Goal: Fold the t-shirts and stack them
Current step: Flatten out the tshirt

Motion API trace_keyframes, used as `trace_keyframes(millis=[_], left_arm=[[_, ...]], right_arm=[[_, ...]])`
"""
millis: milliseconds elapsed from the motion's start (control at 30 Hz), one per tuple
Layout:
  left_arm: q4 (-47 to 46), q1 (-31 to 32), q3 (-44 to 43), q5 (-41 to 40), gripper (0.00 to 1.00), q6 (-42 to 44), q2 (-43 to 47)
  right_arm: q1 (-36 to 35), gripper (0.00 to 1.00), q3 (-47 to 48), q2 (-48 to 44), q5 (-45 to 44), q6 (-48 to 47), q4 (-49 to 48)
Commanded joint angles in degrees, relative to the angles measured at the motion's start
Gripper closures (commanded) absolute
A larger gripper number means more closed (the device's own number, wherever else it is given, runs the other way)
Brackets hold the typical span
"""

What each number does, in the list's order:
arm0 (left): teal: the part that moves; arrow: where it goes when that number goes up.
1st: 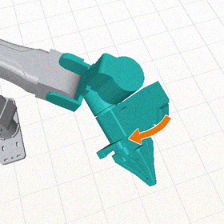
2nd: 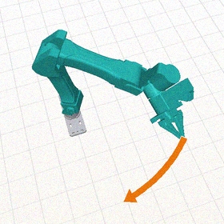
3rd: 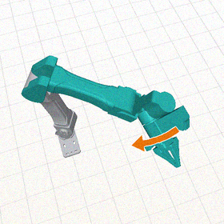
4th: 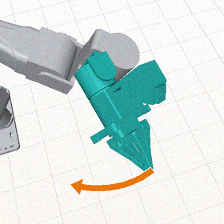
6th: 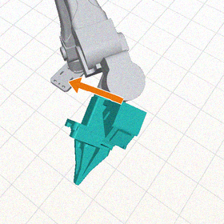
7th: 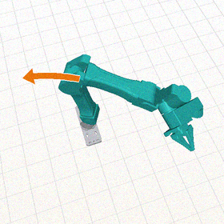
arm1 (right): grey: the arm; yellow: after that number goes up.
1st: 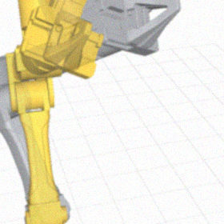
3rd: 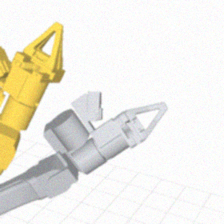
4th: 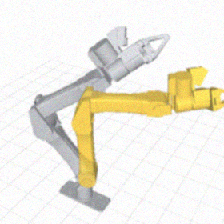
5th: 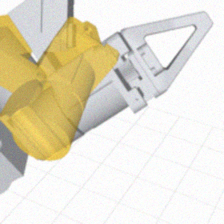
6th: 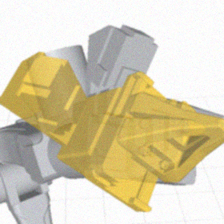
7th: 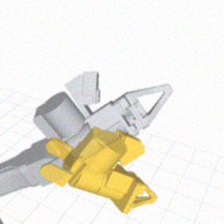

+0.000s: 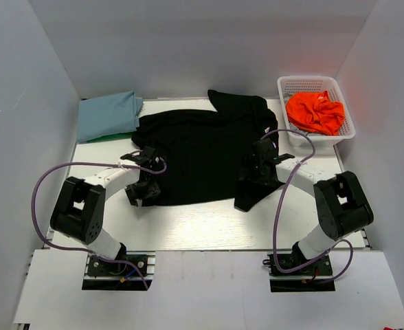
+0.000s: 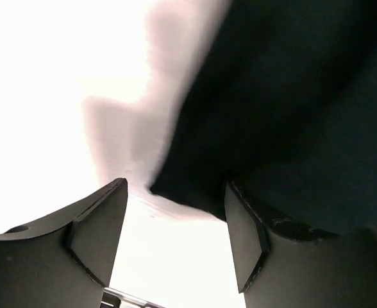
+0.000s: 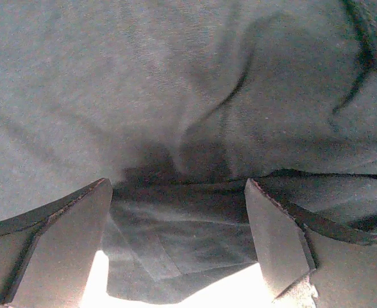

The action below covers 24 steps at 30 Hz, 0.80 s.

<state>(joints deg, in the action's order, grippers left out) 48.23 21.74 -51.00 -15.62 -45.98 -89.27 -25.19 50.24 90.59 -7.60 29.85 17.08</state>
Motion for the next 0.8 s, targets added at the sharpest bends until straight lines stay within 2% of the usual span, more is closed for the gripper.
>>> trace_keyframes(millis=[0,100,300,433,533,600,767], left_arm=[[2.57,-1.43,2.13,-5.92,0.27,-6.31,2.18],[1.43,-2.92,5.12,-5.3,0.27,-6.32,1.04],[3.8,-4.85,5.12,-5.3,0.42,-9.56,0.32],[8.62,-6.61,6.35,-10.55,0.42,-13.96,10.05],[9.34,-7.76,6.88,-11.37,0.39,-15.9,13.94],[9.34,-8.46,7.5,-11.89,0.39,-16.51,13.95],[10.04,-9.7,6.18,-10.31,0.41,-15.9,7.46]], right_arm=[[1.98,0.1,-1.19,1.08,-3.74,2.76,3.48],[2.95,0.1,-1.46,0.91,-3.48,2.76,4.1],[4.18,0.1,-2.25,-2.25,-2.6,0.3,1.82],[4.97,0.1,-0.85,-1.38,-2.96,-0.05,2.95],[5.41,0.1,-0.93,-1.46,-3.04,0.12,3.13],[5.94,0.1,-1.02,-2.07,-3.91,0.56,3.75],[7.44,0.1,-1.2,-2.96,-4.45,-1.01,4.19]])
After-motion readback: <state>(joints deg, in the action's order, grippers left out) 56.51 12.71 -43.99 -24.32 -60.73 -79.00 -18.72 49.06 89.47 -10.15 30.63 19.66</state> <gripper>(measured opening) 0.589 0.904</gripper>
